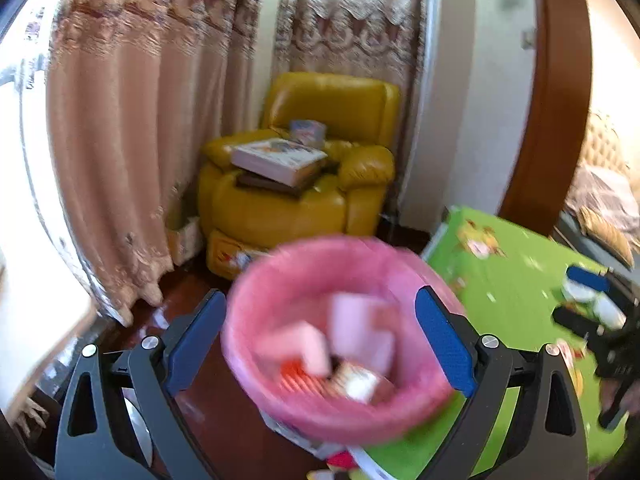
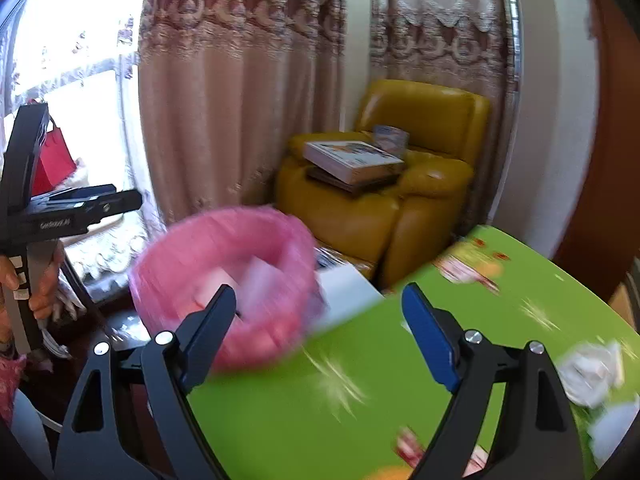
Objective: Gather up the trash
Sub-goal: 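Open both grippers to drop the foam pieces into the bin, then move both grippers back toward the tissues on the table, then grasp the crumpled white tissue bundle with the right gripper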
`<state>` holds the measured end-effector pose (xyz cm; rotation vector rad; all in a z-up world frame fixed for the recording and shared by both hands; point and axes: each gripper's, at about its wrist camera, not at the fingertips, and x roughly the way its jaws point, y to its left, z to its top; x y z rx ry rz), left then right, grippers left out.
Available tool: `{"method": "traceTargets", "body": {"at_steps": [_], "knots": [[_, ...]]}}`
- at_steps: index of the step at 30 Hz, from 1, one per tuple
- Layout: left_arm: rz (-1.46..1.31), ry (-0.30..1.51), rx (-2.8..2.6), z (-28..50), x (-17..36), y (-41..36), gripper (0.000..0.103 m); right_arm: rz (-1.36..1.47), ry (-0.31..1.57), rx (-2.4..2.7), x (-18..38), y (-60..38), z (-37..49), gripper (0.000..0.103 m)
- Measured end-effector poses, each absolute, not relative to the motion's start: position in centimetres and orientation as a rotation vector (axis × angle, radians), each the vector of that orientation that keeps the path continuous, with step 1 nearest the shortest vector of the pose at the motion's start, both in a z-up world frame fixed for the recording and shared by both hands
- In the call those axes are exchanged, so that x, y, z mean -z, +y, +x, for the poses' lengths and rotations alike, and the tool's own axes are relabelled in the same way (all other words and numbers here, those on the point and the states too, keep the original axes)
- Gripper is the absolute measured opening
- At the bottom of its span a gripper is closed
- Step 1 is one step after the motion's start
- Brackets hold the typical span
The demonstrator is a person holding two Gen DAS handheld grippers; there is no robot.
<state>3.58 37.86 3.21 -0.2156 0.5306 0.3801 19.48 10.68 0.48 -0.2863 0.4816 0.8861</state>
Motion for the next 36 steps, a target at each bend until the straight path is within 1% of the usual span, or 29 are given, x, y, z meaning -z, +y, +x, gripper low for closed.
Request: {"method": "traceTargets", "body": {"at_steps": [5, 12, 20, 24, 28, 36], "knots": [[-0.178, 0.567, -0.254, 4.5, -0.8, 30.9, 0.089, -0.277, 0.507, -0.758, 1.0, 2.5, 19.2, 0.082], [-0.096, 0.600, -0.058, 9.2, 1.3, 19.0, 0.089, -0.225, 0.536, -0.541, 2.8, -8.7, 20.3, 0.082], [-0.038, 0.647, 0.070, 14.2, 3.8, 7.7, 0.089, -0.059, 0.609, -0.343, 4.2, -20.4, 23.8, 0.082], [-0.025, 0.670, 0.102, 15.5, 4.3, 4.7, 0.089, -0.028, 0.626, -0.328, 5.0, -22.2, 24.7, 0.082], [0.029, 0.677, 0.107, 15.9, 4.3, 3.0, 0.089, -0.007, 0.650, -0.336, 5.5, -21.9, 26.8, 0.082], [0.020, 0.714, 0.060, 19.0, 3.9, 4.7, 0.089, -0.025, 0.714, -0.363, 6.0, -18.4, 30.9, 0.082]]}}
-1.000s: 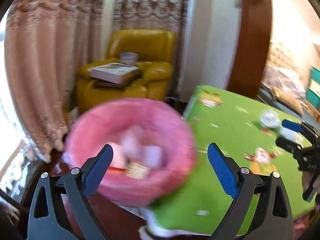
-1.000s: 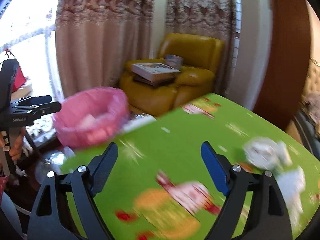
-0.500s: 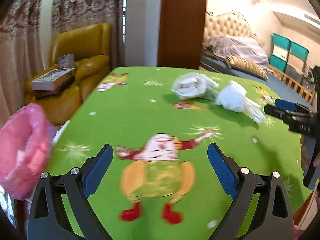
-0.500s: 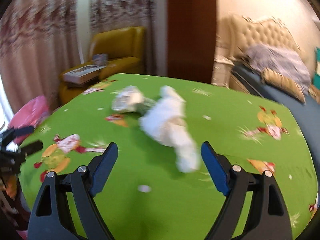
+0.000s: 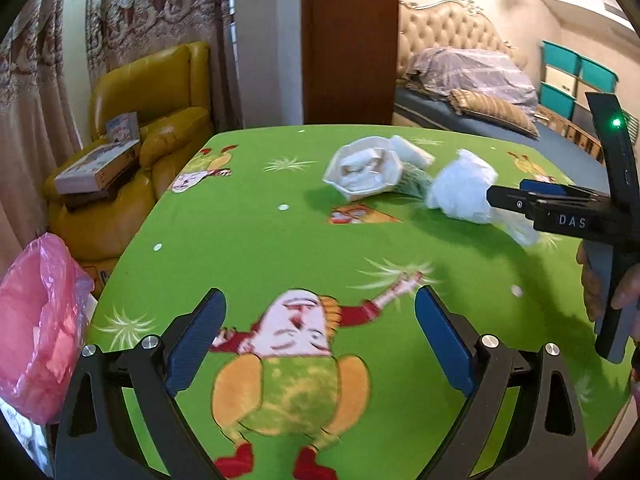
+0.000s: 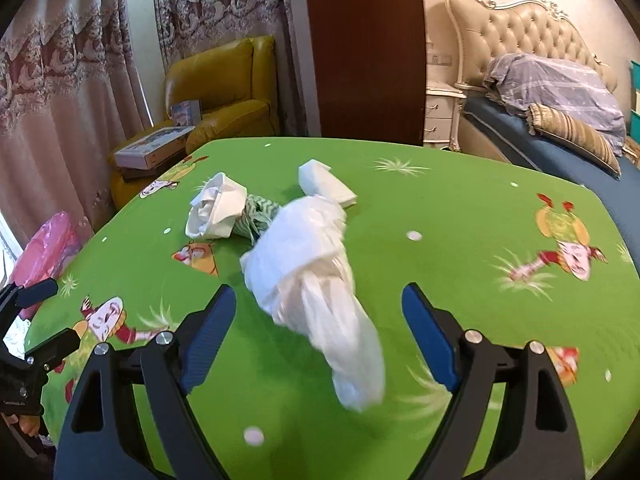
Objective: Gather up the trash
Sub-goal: 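Grasp the crumpled white tissue bundle with the right gripper, then grasp the white paper cup with the left gripper while the right gripper holds the tissue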
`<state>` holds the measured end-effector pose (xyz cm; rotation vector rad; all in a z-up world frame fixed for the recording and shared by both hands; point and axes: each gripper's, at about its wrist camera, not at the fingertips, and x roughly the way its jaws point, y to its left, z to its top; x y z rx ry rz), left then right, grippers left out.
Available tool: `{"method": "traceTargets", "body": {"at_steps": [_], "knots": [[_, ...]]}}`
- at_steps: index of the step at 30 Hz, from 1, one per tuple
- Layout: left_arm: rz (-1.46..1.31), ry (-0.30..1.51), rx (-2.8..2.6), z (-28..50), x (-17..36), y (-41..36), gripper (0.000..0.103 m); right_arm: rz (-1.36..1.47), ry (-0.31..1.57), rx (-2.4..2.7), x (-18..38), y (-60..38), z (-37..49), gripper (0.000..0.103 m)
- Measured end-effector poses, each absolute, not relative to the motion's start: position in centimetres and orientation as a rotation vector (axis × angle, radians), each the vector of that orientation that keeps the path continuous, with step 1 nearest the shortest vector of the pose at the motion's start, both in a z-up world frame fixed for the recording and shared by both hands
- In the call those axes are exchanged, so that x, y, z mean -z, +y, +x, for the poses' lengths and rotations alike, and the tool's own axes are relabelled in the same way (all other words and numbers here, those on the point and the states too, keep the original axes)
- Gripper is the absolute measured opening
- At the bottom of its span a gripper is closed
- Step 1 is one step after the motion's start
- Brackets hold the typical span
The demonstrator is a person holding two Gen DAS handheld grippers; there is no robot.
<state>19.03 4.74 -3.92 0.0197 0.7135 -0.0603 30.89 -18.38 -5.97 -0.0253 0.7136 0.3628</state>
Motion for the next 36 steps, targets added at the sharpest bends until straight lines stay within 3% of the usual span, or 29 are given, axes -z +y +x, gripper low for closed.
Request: {"method": "traceTargets", "body": {"at_steps": [6, 8, 9, 11, 33, 36], "knots": [[0.015, 0.754, 0.047, 21.2, 4.4, 5.2, 0.089, -0.052, 0.783, -0.368, 7.2, -17.1, 33.1, 0.079], [0.030, 0.757, 0.056, 22.0, 4.3, 4.8, 0.089, -0.044, 0.780, -0.385, 7.3, -17.3, 32.6, 0.043], [0.032, 0.757, 0.060, 22.5, 4.2, 4.6, 0.089, -0.045, 0.771, -0.388, 7.2, -17.5, 32.3, 0.039], [0.024, 0.758, 0.061, 23.5, 4.1, 4.2, 0.089, -0.048, 0.730, -0.377, 6.6, -18.3, 31.0, 0.022], [-0.135, 0.828, 0.030, 36.9, 5.6, -0.1, 0.089, 0.046, 0.652, -0.331, 6.4, -23.3, 26.1, 0.019], [-0.175, 0.810, 0.042, 36.5, 6.0, 0.6, 0.081, 0.054, 0.643, -0.329, 6.3, -23.5, 25.9, 0.019]]}}
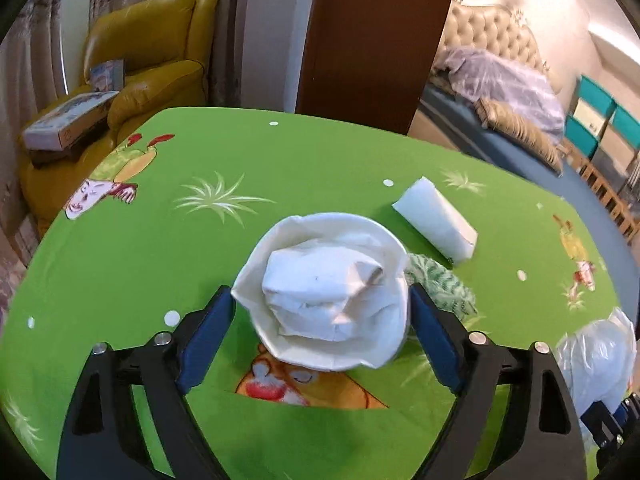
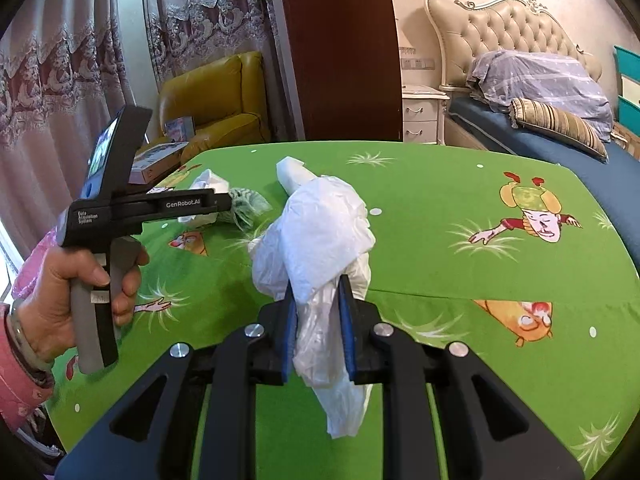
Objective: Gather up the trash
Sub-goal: 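Grasp the white paper cup with the left gripper while the right gripper holds the tissue, then carry the paper cup and tissue bundle with both grippers over the bin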
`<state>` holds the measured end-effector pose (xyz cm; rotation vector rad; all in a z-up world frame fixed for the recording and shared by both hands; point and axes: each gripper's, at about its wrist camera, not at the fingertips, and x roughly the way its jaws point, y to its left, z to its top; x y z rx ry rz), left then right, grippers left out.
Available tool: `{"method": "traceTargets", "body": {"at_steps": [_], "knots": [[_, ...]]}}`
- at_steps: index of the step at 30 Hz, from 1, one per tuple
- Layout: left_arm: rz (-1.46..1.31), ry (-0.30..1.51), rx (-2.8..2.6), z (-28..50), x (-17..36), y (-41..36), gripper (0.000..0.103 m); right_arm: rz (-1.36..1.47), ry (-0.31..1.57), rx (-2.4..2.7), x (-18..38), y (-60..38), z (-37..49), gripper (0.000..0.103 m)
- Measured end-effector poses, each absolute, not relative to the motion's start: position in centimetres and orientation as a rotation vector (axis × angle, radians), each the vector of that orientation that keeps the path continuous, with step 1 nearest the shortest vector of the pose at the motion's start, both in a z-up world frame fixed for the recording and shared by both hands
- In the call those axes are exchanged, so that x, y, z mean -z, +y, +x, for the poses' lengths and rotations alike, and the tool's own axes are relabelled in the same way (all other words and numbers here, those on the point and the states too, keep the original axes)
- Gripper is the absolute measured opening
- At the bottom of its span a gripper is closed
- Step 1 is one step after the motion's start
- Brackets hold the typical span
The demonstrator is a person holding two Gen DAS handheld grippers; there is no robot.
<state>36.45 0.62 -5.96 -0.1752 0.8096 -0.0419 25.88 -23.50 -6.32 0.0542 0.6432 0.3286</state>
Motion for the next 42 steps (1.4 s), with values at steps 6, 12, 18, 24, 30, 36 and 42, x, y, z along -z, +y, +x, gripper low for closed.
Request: {"method": "traceTargets", "body": {"at_steps": [6, 12, 18, 24, 30, 36, 42], "knots": [[-0.093, 0.722, 0.081, 31.6, 4.8, -0.2, 0.080, 0.065, 0.647, -0.324, 6.5, -23.7, 25.6, 0.019], [-0.009, 0.675, 0.099, 25.4, 3.3, -0.3, 0.080, 0.062, 0.668, -0.313, 6.8, -23.0, 24.5, 0.019], [0.018, 0.671, 0.080, 20.7, 3.6, 1.0, 0.081, 0.078, 0.685, -0.321, 7.1, -22.5, 22.6, 0.019], [0.009, 0.675, 0.052, 17.3, 4.7, 2.4, 0.081, 0.047, 0.674, -0.344, 6.9, -21.4, 20.0, 0.019], [0.019, 0.649, 0.049, 14.5, 4.7, 2.9, 0.081, 0.026, 0.694, -0.375, 7.6, -19.9, 18.3, 0.019], [0.041, 0.634, 0.048, 13.1, 4.8, 3.1, 0.081, 0.007, 0.695, -0.387, 7.9, -18.8, 17.5, 0.019], [0.031, 0.639, 0.040, 12.2, 5.1, 4.2, 0.081, -0.021, 0.687, -0.395, 7.7, -17.8, 17.0, 0.019]]}}
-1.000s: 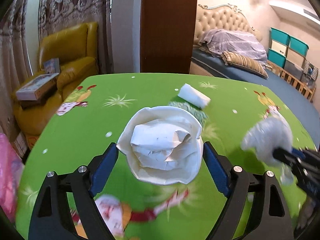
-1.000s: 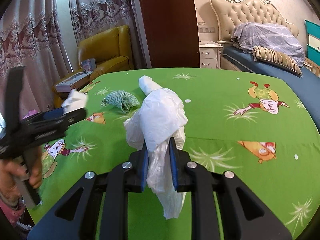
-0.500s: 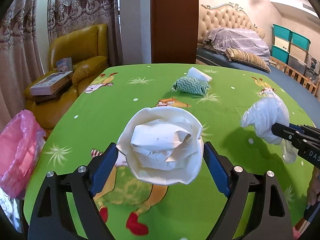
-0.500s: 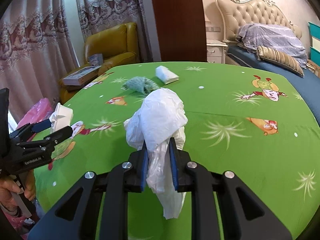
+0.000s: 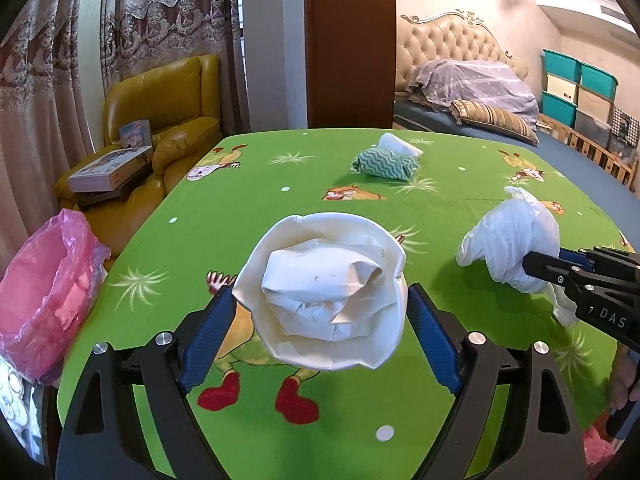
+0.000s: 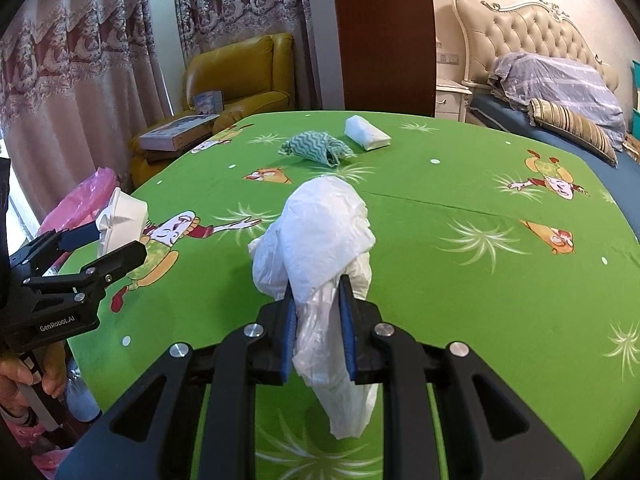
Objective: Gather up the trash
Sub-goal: 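Carry the paper cup and tissue bundle with both grippers over the bin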
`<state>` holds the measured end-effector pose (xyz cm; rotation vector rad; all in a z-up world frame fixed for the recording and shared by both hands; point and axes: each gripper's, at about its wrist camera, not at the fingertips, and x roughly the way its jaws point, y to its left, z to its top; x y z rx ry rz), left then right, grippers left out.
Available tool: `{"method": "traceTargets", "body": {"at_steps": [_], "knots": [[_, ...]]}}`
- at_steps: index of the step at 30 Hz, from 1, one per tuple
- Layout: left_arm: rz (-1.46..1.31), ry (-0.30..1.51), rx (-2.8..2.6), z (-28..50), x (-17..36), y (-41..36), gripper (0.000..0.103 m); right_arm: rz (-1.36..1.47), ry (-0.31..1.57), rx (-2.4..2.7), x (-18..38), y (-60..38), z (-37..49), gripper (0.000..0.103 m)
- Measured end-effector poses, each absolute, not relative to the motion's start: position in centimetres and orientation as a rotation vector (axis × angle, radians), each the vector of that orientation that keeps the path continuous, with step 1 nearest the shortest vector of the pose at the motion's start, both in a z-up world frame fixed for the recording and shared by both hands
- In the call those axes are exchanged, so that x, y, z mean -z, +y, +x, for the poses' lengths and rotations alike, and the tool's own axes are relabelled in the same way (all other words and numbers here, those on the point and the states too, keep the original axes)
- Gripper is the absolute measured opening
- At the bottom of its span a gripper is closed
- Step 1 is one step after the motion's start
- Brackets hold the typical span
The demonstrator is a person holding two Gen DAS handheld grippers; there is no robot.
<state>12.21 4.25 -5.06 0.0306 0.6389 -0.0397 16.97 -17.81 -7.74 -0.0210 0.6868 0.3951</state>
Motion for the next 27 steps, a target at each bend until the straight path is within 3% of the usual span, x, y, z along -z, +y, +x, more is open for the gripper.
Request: {"method": "traceTargets", "body": {"at_steps": [27], "knots": [[-0.008, 0.575, -0.118, 5.7, 4.6, 12.5, 0.081, -0.199, 0.615, -0.568, 5.8, -9.3, 14.5, 0.019]]}}
